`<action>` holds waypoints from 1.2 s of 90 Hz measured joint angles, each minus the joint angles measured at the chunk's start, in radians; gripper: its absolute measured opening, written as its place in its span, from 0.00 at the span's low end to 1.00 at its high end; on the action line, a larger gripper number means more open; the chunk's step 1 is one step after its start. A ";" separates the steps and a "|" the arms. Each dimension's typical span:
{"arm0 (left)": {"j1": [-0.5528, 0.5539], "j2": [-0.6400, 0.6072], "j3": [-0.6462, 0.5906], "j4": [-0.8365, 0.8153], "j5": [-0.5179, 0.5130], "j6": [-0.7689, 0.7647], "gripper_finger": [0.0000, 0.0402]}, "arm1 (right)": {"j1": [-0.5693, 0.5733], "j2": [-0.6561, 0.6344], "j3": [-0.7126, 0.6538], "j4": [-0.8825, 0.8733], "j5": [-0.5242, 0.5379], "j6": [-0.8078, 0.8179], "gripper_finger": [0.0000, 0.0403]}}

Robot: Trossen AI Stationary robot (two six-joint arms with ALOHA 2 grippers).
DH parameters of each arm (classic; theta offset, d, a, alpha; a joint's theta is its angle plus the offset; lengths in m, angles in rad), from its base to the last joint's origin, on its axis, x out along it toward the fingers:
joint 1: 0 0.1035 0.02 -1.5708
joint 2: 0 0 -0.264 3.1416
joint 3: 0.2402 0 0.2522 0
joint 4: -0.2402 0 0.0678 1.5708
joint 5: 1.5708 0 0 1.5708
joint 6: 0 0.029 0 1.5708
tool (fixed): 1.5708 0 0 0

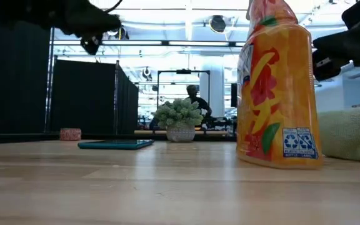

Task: Apply microfiber cloth
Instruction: Return to Home Position

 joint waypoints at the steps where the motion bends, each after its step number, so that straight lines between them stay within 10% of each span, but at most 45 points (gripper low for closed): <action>1: 0.000 -0.006 -0.007 0.011 0.003 0.000 0.00 | 0.000 0.000 0.000 0.000 0.000 0.000 0.01; 108: 0.006 -0.354 -0.372 0.208 0.030 -0.041 0.00 | 0.000 0.002 0.000 0.002 0.001 0.031 0.01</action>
